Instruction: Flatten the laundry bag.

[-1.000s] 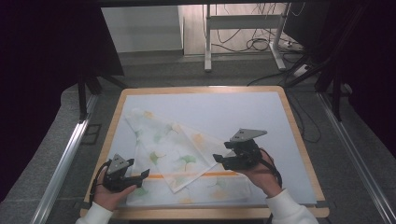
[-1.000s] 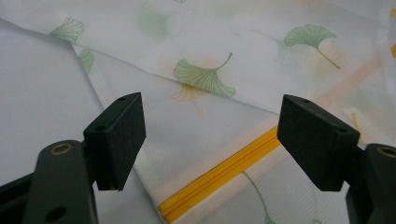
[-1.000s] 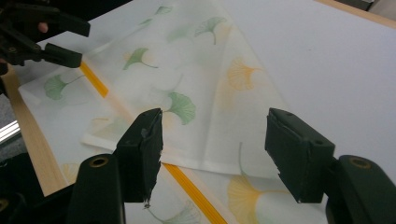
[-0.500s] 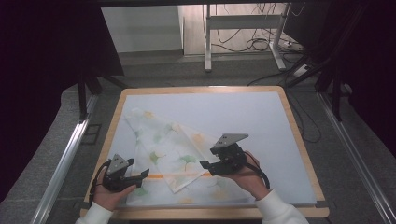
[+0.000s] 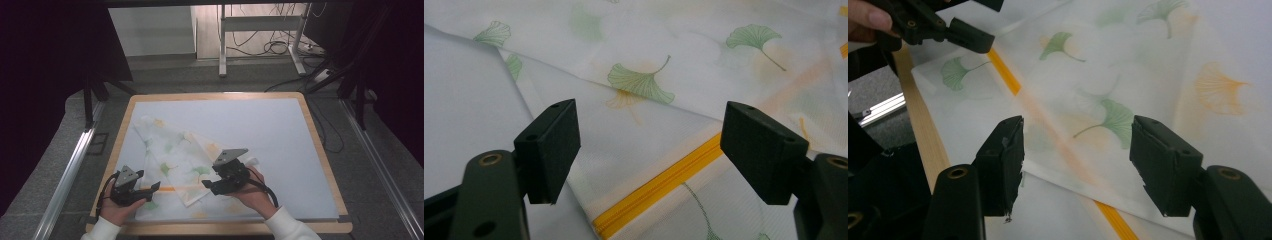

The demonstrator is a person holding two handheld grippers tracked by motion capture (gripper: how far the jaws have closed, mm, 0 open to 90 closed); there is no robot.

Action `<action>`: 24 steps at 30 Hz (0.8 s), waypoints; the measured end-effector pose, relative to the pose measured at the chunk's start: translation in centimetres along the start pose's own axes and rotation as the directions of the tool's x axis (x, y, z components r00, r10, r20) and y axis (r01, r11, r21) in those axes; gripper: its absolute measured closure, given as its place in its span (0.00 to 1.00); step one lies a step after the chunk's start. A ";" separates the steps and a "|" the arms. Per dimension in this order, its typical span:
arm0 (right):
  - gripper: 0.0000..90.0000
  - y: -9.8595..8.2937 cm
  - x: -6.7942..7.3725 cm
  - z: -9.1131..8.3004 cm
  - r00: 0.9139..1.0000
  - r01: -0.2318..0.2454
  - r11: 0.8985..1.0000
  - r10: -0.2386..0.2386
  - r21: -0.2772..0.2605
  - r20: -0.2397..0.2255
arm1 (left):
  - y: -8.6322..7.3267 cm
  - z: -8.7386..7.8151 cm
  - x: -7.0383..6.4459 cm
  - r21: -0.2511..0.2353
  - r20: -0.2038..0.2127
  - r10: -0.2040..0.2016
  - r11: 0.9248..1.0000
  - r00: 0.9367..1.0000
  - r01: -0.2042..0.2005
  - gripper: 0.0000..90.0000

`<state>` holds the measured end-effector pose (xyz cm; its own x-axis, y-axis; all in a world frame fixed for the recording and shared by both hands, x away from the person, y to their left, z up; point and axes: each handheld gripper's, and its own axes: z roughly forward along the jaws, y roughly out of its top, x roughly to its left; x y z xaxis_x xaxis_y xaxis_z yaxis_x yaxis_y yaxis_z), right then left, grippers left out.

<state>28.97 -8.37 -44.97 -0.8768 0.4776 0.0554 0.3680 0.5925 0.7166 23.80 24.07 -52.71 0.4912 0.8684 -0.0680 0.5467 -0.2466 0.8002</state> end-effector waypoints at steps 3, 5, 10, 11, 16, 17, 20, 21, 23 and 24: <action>0.42 0.1 0.7 1.2 1.000 0.013 1.000 -0.012 0.027 -0.018 | 0.0 0.0 0.0 0.001 0.002 0.000 1.000 1.000 0.000 0.27; 0.42 0.2 1.1 1.9 1.000 0.017 0.999 -0.016 0.041 -0.025 | 0.0 0.0 0.1 0.002 0.003 0.002 1.000 1.000 -0.002 0.26; 0.41 0.3 2.0 3.4 0.998 0.035 0.997 -0.032 0.069 -0.046 | 0.0 -0.1 0.1 -0.002 0.004 -0.001 1.000 1.000 0.001 0.27; 0.41 0.3 2.1 3.6 0.998 0.035 0.997 -0.032 0.070 -0.047 | 0.0 0.0 0.1 -0.002 0.003 0.000 1.000 1.000 0.000 0.27; 0.41 0.4 2.8 4.5 0.997 0.051 0.995 -0.046 0.085 -0.059 | 0.0 0.0 0.0 -0.003 0.001 0.000 1.000 1.000 0.000 0.27; 0.42 0.3 2.9 4.7 0.997 0.051 0.995 -0.045 0.088 -0.062 | 0.0 0.0 0.0 -0.004 0.000 -0.002 1.000 1.000 0.002 0.26; 0.42 0.3 3.3 5.2 0.996 0.060 0.993 -0.053 0.098 -0.068 | 0.0 0.0 0.0 -0.003 0.001 -0.001 1.000 1.000 0.001 0.27; 0.42 0.3 3.4 5.4 0.996 0.062 0.993 -0.055 0.102 -0.071 | 0.0 0.0 0.0 -0.003 0.001 -0.001 1.000 1.000 0.001 0.26; 0.42 0.3 3.6 5.8 0.995 0.069 0.991 -0.060 0.113 -0.080 | 0.0 0.1 0.0 -0.002 0.000 0.000 1.000 1.000 0.000 0.26; 0.42 0.3 3.8 6.0 0.995 0.069 0.990 -0.059 0.120 -0.083 | 0.0 0.1 0.0 -0.002 0.000 0.000 1.000 1.000 0.000 0.26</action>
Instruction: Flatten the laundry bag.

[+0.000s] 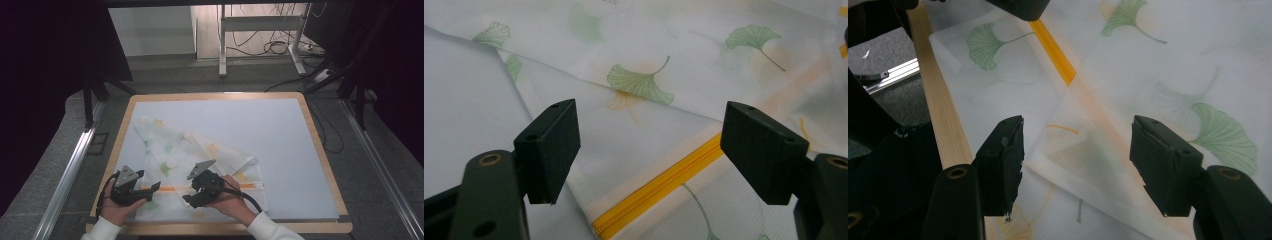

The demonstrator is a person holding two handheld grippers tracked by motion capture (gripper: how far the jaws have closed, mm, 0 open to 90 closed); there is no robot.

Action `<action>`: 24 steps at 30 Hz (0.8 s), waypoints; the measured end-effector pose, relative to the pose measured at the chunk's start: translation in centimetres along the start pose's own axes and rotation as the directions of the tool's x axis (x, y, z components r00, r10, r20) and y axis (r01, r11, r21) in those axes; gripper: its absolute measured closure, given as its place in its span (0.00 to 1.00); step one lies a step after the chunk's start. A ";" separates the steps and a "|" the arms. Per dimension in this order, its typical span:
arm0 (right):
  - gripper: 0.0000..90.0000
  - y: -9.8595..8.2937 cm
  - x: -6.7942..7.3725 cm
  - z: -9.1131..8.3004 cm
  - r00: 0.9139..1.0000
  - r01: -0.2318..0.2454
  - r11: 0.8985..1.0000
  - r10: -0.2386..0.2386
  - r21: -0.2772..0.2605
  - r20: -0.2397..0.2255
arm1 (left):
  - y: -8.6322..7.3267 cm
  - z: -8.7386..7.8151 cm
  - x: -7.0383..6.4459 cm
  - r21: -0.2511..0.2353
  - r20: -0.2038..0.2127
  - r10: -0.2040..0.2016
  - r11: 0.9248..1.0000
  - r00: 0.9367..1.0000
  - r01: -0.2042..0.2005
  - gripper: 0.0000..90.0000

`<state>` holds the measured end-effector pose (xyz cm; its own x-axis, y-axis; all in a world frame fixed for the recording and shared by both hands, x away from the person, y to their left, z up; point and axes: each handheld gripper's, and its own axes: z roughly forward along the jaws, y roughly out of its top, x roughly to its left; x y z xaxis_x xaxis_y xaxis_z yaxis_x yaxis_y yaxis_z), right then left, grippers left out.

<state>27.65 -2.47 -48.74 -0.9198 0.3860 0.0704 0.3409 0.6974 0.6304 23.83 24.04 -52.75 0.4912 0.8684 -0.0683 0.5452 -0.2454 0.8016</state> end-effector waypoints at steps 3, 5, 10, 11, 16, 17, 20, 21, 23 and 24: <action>0.42 0.0 0.3 0.7 1.000 0.013 1.000 -0.013 0.020 -0.011 | 0.0 0.0 0.0 0.000 0.000 -0.002 1.000 1.000 0.002 0.26; 0.42 0.1 0.4 1.2 1.000 0.024 0.999 -0.023 0.037 -0.016 | 0.0 0.0 0.0 0.000 0.001 -0.002 1.000 1.000 0.002 0.26; 0.41 0.1 0.9 2.3 0.999 0.037 0.997 -0.035 0.069 -0.022 | 0.0 0.0 0.1 0.005 0.003 0.005 1.000 1.000 -0.005 0.26; 0.41 0.1 1.0 2.5 0.999 0.039 0.996 -0.038 0.075 -0.023 | 0.0 0.0 0.1 0.005 0.003 0.005 1.000 1.000 -0.005 0.26; 0.42 0.0 1.4 3.2 0.998 0.062 0.993 -0.059 0.103 -0.034 | 0.0 0.0 0.1 0.005 0.002 0.007 1.000 1.000 -0.007 0.26; 0.42 -0.1 1.5 3.3 0.998 0.063 0.992 -0.060 0.108 -0.035 | 0.0 0.0 0.1 0.005 0.002 0.007 1.000 1.000 -0.008 0.26; 0.44 -0.2 1.5 3.6 0.998 0.069 0.990 -0.067 0.125 -0.022 | 0.0 -0.1 0.2 0.006 0.003 0.009 1.000 1.000 -0.009 0.26; 0.44 -0.3 1.5 3.7 0.998 0.070 0.989 -0.069 0.130 -0.015 | 0.0 -0.1 0.2 0.006 0.002 0.009 1.000 1.000 -0.009 0.26; 0.45 -0.4 1.4 3.9 0.998 0.062 0.989 -0.061 0.137 -0.012 | 0.0 -0.1 0.2 0.007 0.000 0.012 1.000 1.000 -0.012 0.26; 0.46 -0.5 1.4 4.0 0.998 0.067 0.989 -0.067 0.129 -0.006 | 0.0 -0.1 0.2 0.007 0.000 0.012 1.000 1.000 -0.012 0.26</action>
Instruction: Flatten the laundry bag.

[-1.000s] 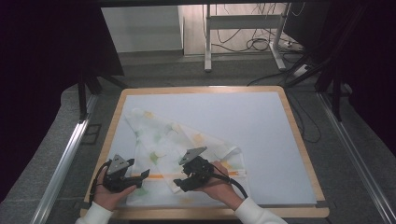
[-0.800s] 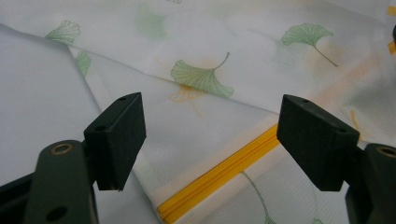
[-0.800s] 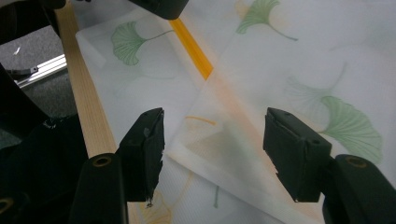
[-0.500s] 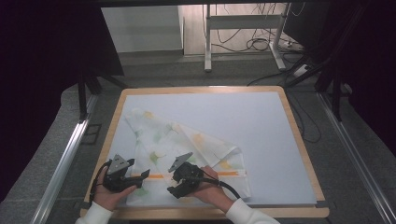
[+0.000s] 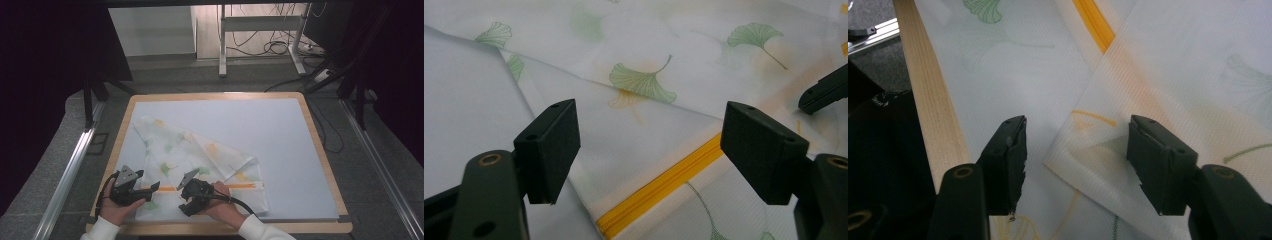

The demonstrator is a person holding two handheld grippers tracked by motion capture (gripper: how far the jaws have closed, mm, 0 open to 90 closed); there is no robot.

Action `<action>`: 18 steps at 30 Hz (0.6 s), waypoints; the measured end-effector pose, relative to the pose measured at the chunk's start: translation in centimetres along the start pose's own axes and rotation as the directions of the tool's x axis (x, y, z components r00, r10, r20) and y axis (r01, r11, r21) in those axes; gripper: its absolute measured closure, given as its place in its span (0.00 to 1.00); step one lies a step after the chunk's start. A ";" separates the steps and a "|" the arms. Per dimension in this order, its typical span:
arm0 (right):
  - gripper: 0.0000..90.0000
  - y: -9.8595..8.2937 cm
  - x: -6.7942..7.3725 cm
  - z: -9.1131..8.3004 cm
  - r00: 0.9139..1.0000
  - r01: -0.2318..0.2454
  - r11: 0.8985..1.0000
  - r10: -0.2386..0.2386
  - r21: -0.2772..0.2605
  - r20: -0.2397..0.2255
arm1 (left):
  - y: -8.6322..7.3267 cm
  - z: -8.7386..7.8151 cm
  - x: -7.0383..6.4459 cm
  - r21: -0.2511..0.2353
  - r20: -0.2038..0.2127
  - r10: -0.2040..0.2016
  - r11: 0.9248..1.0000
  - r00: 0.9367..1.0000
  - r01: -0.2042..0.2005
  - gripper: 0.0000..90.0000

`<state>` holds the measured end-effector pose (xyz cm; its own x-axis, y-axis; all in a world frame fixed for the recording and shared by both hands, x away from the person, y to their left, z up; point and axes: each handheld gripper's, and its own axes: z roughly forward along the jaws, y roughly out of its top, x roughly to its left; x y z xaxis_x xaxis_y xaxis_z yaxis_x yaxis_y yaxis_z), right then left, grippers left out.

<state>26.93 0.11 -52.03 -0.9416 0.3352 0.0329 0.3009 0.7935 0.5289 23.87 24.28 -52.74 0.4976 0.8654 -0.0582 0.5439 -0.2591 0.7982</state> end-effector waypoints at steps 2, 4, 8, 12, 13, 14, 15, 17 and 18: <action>0.47 0.0 0.0 0.0 1.000 0.004 1.000 -0.004 0.001 0.005 | 0.0 0.0 0.0 0.000 -0.001 -0.001 1.000 1.000 0.001 0.26; 0.49 0.0 0.2 0.0 1.000 0.015 1.000 -0.015 0.003 0.020 | 0.0 0.0 0.0 0.001 -0.001 0.001 1.000 1.000 -0.001 0.26; 0.55 0.0 0.5 0.0 0.998 0.029 1.000 -0.029 0.011 0.060 | 0.0 0.0 0.0 0.000 -0.004 0.005 1.000 1.000 -0.005 0.26; 0.62 0.0 0.4 -0.1 0.997 0.024 1.000 -0.025 0.019 0.069 | 0.0 0.0 0.0 0.000 -0.005 0.005 1.000 1.000 -0.005 0.26; 0.64 0.0 0.4 -0.1 0.997 0.024 1.000 -0.025 0.021 0.073 | 0.0 0.0 0.0 0.001 -0.005 0.005 1.000 1.000 -0.005 0.26; 0.67 0.0 0.3 -0.2 0.997 0.022 1.000 -0.023 0.020 0.072 | 0.0 0.0 0.0 0.001 -0.005 0.005 1.000 1.000 -0.005 0.26; 0.69 0.0 0.2 -0.2 0.997 0.019 1.000 -0.021 0.020 0.072 | 0.0 0.0 0.0 0.002 -0.005 0.007 1.000 1.000 -0.007 0.26; 0.74 0.0 0.0 -0.2 0.997 0.018 1.000 -0.019 0.019 0.075 | 0.0 0.0 0.0 0.003 -0.005 0.008 1.000 1.000 -0.008 0.26; 0.76 0.0 0.0 -0.3 0.997 0.012 1.000 -0.013 0.019 0.077 | 0.0 0.0 -0.1 0.003 -0.005 0.008 1.000 1.000 -0.008 0.26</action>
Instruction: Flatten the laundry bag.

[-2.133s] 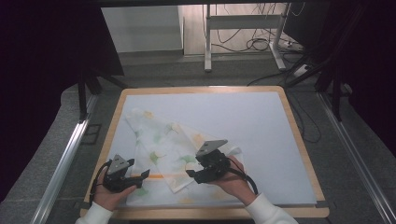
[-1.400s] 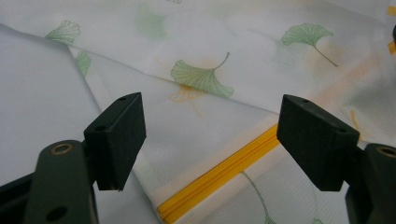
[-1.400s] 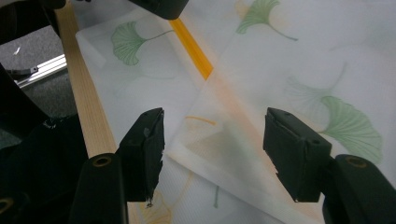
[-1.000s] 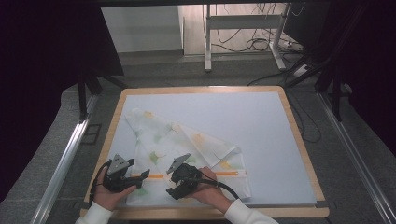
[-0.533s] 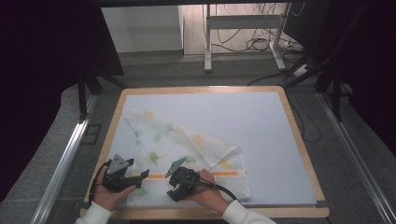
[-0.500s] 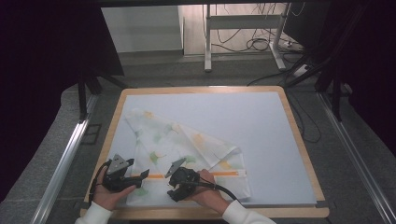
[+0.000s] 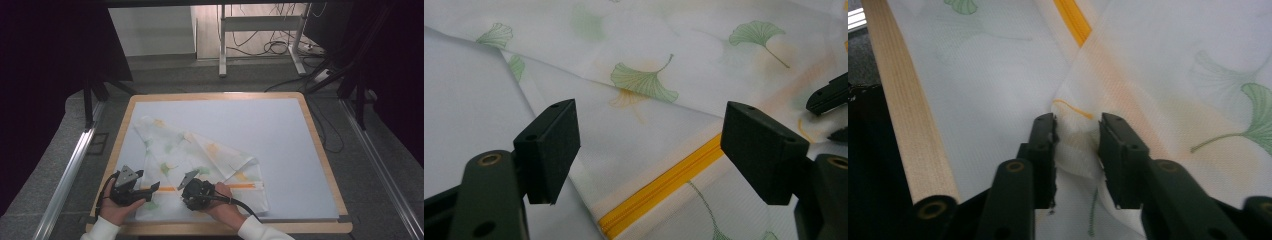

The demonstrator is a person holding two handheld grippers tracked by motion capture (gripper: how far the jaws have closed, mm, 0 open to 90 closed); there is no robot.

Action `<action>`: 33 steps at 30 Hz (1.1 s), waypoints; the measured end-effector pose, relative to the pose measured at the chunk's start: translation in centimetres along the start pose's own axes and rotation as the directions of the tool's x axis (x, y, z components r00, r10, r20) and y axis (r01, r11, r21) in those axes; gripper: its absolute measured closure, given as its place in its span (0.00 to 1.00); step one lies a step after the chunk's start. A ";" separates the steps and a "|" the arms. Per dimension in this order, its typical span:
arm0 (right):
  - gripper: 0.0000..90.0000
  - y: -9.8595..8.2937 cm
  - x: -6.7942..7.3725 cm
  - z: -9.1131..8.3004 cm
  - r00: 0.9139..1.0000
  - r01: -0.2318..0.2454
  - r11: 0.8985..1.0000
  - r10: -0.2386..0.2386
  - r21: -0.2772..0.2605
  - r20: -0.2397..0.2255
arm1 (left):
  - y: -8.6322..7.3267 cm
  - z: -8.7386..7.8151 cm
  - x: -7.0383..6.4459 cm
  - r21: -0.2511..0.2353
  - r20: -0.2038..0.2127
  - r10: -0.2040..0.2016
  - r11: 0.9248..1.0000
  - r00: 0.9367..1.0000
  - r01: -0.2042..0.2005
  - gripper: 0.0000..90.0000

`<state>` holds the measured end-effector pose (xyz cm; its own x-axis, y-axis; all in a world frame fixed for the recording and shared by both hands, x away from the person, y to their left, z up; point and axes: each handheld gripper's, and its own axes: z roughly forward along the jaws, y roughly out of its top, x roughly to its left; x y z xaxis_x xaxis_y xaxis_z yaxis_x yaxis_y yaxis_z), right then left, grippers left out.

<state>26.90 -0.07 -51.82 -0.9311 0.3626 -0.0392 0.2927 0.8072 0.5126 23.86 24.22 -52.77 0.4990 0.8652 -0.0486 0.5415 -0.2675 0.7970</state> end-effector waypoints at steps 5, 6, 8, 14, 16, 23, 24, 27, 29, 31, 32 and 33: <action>0.84 -0.1 -0.3 0.0 1.000 -0.007 1.000 0.007 -0.005 0.000 | 0.0 0.0 0.0 -0.001 0.002 0.000 1.000 1.000 0.000 0.26; 0.85 -0.1 -0.4 0.0 1.000 -0.003 1.000 0.003 -0.006 0.001 | 0.0 0.0 0.0 -0.001 0.002 0.001 1.000 1.000 -0.001 0.26; 0.88 -0.1 -0.5 -0.1 1.000 -0.004 1.000 0.004 -0.006 -0.003 | 0.0 0.0 0.0 -0.002 0.003 0.002 1.000 1.000 -0.002 0.26; 0.94 -0.2 -0.8 -0.2 1.000 -0.017 1.000 0.016 -0.025 -0.014 | 0.0 -0.1 0.3 -0.006 0.002 -0.005 1.000 1.000 0.005 0.26; 0.94 -0.2 -0.9 -0.3 0.999 -0.023 0.999 0.022 -0.036 -0.023 | 0.0 -0.1 0.3 -0.007 0.003 -0.005 1.000 1.000 0.005 0.26; 0.95 -0.1 -1.4 -1.5 0.998 -0.051 0.995 0.049 -0.085 -0.033 | 0.0 -0.1 0.3 -0.006 -0.001 -0.005 1.000 1.000 0.005 0.26; 0.95 -0.1 -1.5 -1.7 0.998 -0.050 0.994 0.048 -0.094 -0.031 | 0.0 -0.1 0.3 -0.006 -0.001 -0.005 1.000 1.000 0.005 0.26; 0.95 0.0 -1.9 -2.4 0.998 -0.060 0.992 0.056 -0.114 -0.039 | 0.0 -0.1 0.2 -0.011 -0.003 -0.007 1.000 1.000 0.007 0.26; 0.95 0.0 -2.2 -2.9 0.997 -0.065 0.990 0.061 -0.126 -0.038 | 0.0 -0.1 0.2 -0.010 -0.004 -0.006 1.000 1.000 0.006 0.26; 0.95 0.0 -2.5 -3.4 0.997 -0.074 0.987 0.070 -0.141 -0.038 | 0.0 -0.1 0.2 -0.010 -0.004 -0.006 1.000 1.000 0.006 0.26; 0.95 0.0 -2.7 -3.6 0.997 -0.080 0.986 0.076 -0.149 -0.034 | 0.0 0.0 0.2 -0.010 -0.005 -0.006 1.000 1.000 0.006 0.26; 0.95 0.0 -2.9 -3.8 0.996 -0.085 0.984 0.080 -0.155 -0.032 | 0.0 0.0 0.2 -0.010 -0.005 -0.007 1.000 1.000 0.007 0.26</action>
<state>28.75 -2.89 -48.40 -0.9111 0.4111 0.0300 0.3332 0.6917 0.6407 23.94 24.43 -52.76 0.4919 0.8691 -0.0516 0.5386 -0.2572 0.8024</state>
